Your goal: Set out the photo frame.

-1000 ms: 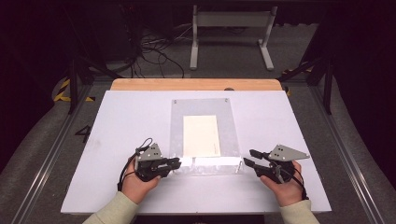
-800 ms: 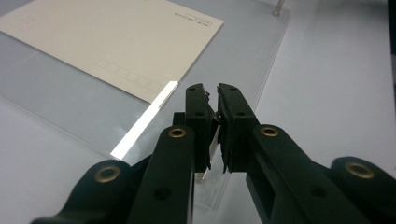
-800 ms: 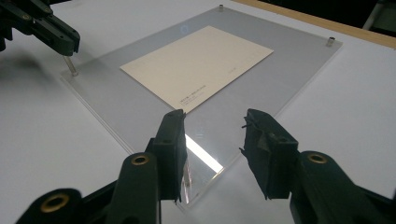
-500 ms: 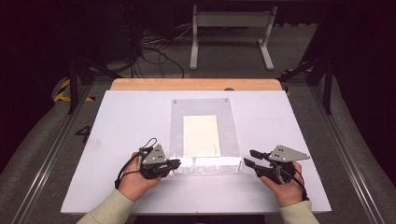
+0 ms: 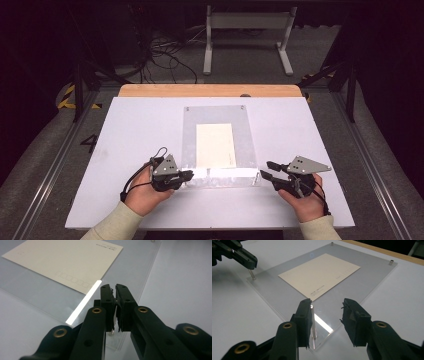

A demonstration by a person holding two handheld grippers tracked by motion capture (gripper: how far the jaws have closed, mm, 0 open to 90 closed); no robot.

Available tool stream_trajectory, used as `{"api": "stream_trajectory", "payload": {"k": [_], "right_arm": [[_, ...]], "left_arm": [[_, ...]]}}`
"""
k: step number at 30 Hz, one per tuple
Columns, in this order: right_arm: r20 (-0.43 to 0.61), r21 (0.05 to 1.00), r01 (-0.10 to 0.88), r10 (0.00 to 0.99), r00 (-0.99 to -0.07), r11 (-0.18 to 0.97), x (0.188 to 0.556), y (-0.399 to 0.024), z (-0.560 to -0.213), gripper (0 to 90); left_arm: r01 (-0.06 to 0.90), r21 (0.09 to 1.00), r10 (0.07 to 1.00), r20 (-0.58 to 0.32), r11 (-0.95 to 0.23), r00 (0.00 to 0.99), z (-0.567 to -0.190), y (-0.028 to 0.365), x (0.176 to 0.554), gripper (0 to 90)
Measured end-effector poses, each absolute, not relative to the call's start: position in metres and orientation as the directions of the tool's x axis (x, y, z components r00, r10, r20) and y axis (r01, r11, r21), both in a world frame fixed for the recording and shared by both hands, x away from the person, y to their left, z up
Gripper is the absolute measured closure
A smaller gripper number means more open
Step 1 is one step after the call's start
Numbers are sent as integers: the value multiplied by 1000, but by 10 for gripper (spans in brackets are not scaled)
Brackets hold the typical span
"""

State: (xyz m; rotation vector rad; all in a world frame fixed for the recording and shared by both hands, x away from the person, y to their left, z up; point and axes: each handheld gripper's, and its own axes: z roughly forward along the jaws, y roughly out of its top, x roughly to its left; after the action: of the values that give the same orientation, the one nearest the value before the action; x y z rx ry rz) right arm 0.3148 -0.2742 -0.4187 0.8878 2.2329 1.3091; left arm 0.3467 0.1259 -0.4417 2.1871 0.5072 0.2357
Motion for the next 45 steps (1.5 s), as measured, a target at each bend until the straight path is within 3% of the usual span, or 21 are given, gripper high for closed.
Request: {"api": "stream_trajectory", "payload": {"k": [8, 15, 24, 35, 45], "right_arm": [[-20, 878, 320, 696, -717, 355, 315, -275, -419, 580], [-22, 879, 316, 694, -720, 356, 315, -273, -418, 580], [-23, 885, 309, 696, -717, 348, 316, -275, -415, 579], [-28, 895, 295, 702, -711, 335, 315, -278, -408, 583], [-35, 901, 281, 701, -713, 330, 319, -278, -402, 587]], "left_arm": [[252, 814, 427, -6, -523, 904, -446, 128, 347, 851], [160, 855, 393, 56, -494, 918, -455, 132, 342, 851], [-21, 845, 336, 235, -534, 912, -461, 132, 336, 830], [-96, 835, 332, 318, -541, 888, -466, 132, 328, 819], [-220, 804, 288, 432, -553, 855, -470, 132, 324, 801]]}}
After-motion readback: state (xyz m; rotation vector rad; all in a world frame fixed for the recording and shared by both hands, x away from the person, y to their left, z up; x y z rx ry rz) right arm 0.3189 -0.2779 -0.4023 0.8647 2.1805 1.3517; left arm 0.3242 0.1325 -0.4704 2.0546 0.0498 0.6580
